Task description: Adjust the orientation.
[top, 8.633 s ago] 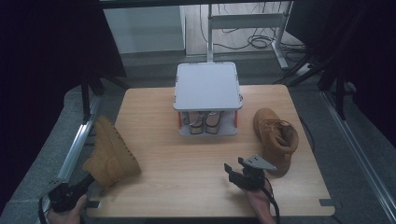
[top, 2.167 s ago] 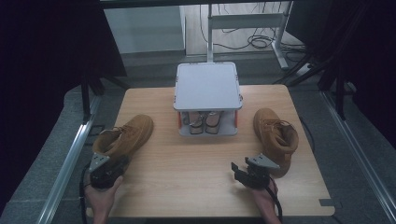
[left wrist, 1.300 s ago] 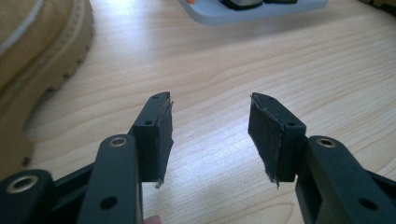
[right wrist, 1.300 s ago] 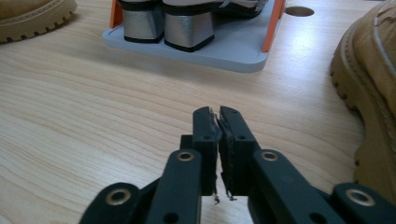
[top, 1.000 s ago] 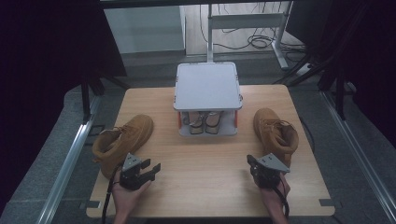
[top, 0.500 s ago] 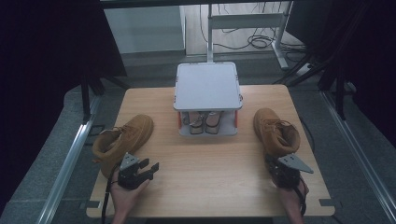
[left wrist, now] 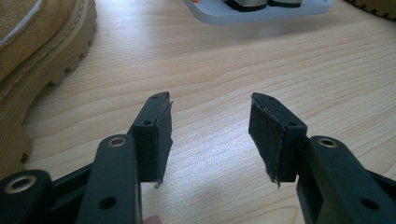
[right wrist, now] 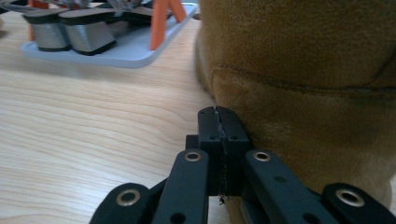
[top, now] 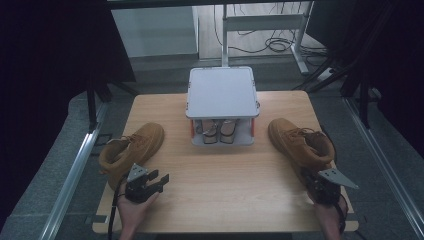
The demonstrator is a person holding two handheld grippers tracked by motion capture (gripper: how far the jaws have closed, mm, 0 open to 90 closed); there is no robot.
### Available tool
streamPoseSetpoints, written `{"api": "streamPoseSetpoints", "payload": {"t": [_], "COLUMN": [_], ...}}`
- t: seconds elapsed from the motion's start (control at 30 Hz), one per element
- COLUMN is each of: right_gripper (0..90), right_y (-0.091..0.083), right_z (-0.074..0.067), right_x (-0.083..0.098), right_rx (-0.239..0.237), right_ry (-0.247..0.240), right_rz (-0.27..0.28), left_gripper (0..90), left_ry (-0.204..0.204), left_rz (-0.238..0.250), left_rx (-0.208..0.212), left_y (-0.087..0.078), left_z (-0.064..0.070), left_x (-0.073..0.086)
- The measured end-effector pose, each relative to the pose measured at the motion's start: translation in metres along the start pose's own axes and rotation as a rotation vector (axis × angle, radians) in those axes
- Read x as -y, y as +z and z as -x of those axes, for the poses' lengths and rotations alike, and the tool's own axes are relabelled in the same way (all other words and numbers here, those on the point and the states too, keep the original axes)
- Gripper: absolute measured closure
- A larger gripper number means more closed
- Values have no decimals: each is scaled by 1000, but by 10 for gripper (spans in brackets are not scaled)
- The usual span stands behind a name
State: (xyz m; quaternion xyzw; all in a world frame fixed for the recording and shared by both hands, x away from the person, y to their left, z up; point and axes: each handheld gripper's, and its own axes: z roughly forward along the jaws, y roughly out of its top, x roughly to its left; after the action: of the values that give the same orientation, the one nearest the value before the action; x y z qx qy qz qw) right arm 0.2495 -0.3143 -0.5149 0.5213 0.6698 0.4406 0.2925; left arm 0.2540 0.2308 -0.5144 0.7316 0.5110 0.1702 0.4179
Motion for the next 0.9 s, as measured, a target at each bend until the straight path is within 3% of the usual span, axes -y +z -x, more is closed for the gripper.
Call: {"api": "streamPoseSetpoints", "payload": {"t": [0.2,0.33,0.43,0.6,0.9], "right_gripper": [895,895,894,888,872], "right_y": [-5,-5,-3,-4,-3], "right_z": [14,16,11,-4,-21], "right_x": [1,2,2,-6,-11], "right_rx": [18,15,3,-34,-70], "right_ry": [26,44,39,-10,-37], "right_rz": [9,12,9,26,38], "left_gripper": [488,488,488,488,488], "left_ry": [-5,-7,-6,-5,-2], "left_rz": [2,2,3,7,15], "left_rx": [1,3,4,2,-4], "left_y": [-1,-1,-2,-3,-6], "left_z": [-1,-2,-2,-2,-2], "left_x": [0,0,0,-1,-2]}}
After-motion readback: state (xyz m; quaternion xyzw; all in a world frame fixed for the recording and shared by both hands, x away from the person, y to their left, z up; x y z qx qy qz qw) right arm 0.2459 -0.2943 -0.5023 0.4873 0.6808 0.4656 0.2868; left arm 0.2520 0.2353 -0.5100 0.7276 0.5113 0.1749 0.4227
